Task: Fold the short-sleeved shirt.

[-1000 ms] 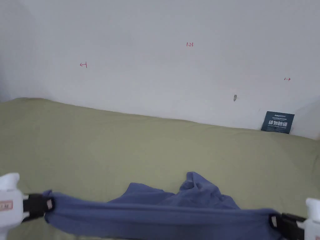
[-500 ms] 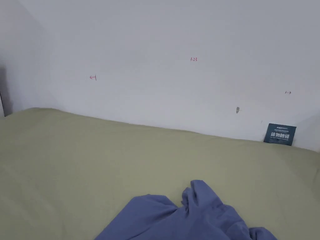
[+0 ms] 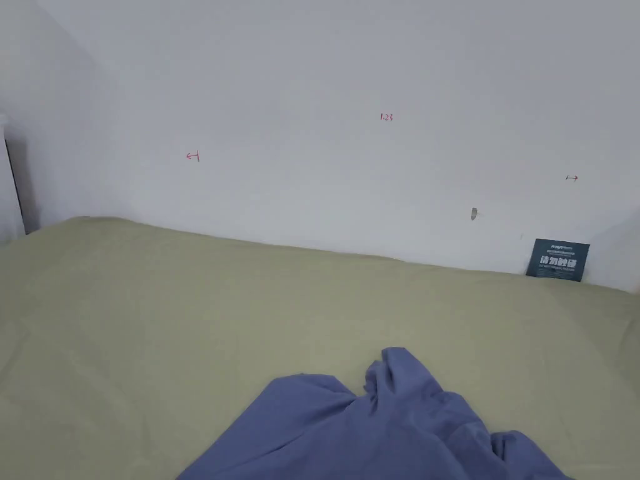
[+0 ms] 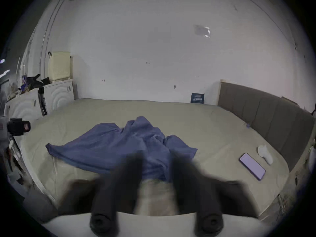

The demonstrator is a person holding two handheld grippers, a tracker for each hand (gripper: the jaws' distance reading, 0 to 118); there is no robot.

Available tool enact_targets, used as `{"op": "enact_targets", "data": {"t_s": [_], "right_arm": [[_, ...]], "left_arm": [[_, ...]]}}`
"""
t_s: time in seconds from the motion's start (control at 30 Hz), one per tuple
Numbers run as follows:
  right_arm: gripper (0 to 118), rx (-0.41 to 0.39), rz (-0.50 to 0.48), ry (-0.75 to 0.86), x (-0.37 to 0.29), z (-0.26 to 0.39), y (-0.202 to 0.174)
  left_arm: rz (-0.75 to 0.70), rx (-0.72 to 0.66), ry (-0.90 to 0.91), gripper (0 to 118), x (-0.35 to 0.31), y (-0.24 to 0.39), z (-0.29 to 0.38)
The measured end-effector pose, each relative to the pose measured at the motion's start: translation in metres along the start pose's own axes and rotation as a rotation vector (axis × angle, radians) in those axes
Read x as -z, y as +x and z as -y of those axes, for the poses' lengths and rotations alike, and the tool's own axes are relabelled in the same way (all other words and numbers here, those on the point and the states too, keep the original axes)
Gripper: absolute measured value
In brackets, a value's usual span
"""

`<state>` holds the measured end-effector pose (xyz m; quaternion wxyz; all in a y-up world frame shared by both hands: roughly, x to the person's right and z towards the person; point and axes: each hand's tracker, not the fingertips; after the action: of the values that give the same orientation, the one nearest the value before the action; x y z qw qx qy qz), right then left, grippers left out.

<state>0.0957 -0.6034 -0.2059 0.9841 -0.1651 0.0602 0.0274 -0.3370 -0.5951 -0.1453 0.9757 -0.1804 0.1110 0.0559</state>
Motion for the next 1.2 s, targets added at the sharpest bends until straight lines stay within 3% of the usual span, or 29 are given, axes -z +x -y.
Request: {"op": "enact_targets", "data": {"t_s": [0.03,0.07,0.13,0.2,0.33,0.37,0.4,0.43,0.47,0.5,0.53,0.57,0.7,0.83,0.9,0.93,0.97,1.03,1.07,1.1,1.2], "right_arm": [[0,-0.018,0.014,-0.008,-0.004,0.002,-0.005],[0,-0.044,0.05,0.013,-0.01,0.004,-0.008],[0,-0.02,-0.002,-0.007,-0.017,0.006,-0.009],[0,-0.013,-0.026,-0.036,-0.019,0.006,-0.013],[0,-0.029,-0.03,-0.027,-0.016,0.003,-0.015],[0,-0.022,-0.033,-0.028,-0.014,0.0,-0.014],[0,-0.007,-0.03,-0.031,-0.011,-0.003,-0.013],[0,0.013,-0.035,-0.038,-0.008,-0.006,-0.011],[0,0.027,-0.038,-0.039,-0.007,-0.006,-0.008],[0,0.036,-0.037,-0.038,-0.005,-0.008,-0.007],[0,0.038,-0.042,-0.038,-0.003,-0.011,-0.006],[0,0.039,-0.045,-0.036,-0.002,-0.012,-0.005],[0,0.047,-0.068,-0.057,0.005,-0.014,0.0],[0,0.02,-0.061,-0.098,0.012,-0.013,0.004],[0,0.012,-0.061,-0.112,0.019,-0.013,0.004],[0,0.011,-0.07,-0.116,0.025,-0.015,0.005],[0,0.016,-0.089,-0.123,0.033,-0.018,0.006],[0,0.022,-0.142,-0.144,0.055,-0.027,0.007],[0,0.02,-0.181,-0.164,0.071,-0.033,0.009],[0,0.011,-0.208,-0.179,0.091,-0.042,0.012],[4,-0.038,-0.303,-0.2,0.16,-0.072,0.019]], "left_arm": [[0.018,0.001,0.041,10,-0.009,0.008,0.004],[0.011,0.015,0.069,0,-0.016,0.015,0.008],[-0.034,0.06,0.14,0,-0.027,0.026,0.024],[0.053,0.054,0.097,0,-0.032,0.031,0.033],[0.04,0.083,0.015,0,-0.023,0.026,0.031],[0.033,0.068,-0.006,3,-0.018,0.022,0.027],[0.036,0.046,-0.053,15,-0.012,0.019,0.018],[0.023,0.028,-0.09,41,-0.002,0.011,0.01],[0.031,0.0,-0.123,76,0.009,0.002,0.003],[0.039,-0.029,-0.214,76,0.024,-0.009,-0.004],[0.051,-0.067,-0.296,87,0.046,-0.024,-0.009],[0.037,-0.082,-0.392,108,0.067,-0.037,-0.01],[-0.024,-0.043,-0.527,108,0.142,-0.079,0.002],[0.036,-0.056,-0.697,108,0.182,-0.088,0.024],[-0.014,-0.051,-0.716,106,0.195,-0.087,0.034],[-0.043,-0.028,-0.698,103,0.187,-0.072,0.035],[-0.03,-0.029,-0.698,87,0.186,-0.067,0.036],[-0.021,-0.07,-0.65,43,0.184,-0.06,0.036],[-0.025,-0.059,-0.621,4,0.177,-0.053,0.032],[0.031,-0.074,-0.586,4,0.174,-0.047,0.03],[0.015,-0.026,-0.595,4,0.172,-0.037,0.024]]}}
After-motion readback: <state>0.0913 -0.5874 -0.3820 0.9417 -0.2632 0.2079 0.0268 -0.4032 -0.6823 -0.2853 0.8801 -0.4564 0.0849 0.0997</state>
